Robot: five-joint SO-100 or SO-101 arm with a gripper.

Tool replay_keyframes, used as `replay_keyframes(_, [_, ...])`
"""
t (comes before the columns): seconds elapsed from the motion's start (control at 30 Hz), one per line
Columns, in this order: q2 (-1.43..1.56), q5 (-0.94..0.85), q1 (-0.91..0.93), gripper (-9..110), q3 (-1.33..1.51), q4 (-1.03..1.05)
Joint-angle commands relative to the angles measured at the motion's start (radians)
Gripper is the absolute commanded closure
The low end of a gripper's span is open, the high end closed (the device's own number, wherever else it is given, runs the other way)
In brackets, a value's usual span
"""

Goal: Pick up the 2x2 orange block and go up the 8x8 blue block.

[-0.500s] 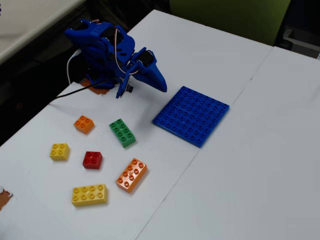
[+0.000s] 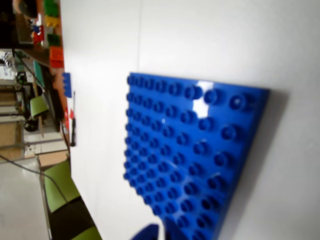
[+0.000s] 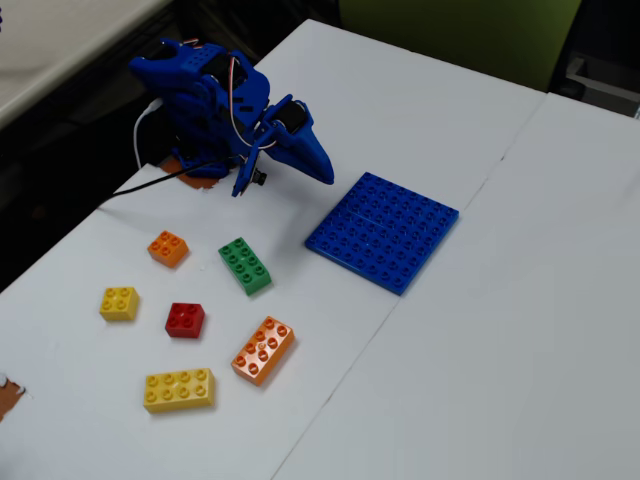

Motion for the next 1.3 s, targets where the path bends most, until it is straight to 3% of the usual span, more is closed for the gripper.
replay_keyframes(0.0, [0.04,0.002,0.002,101,0.043,0.003])
replay_keyframes(1.13, [0.04,-0.029,-0.018,99,0.043,0.005])
replay_keyframes(1.27, [0.038,-0.176,-0.005,101,0.028,-0.041])
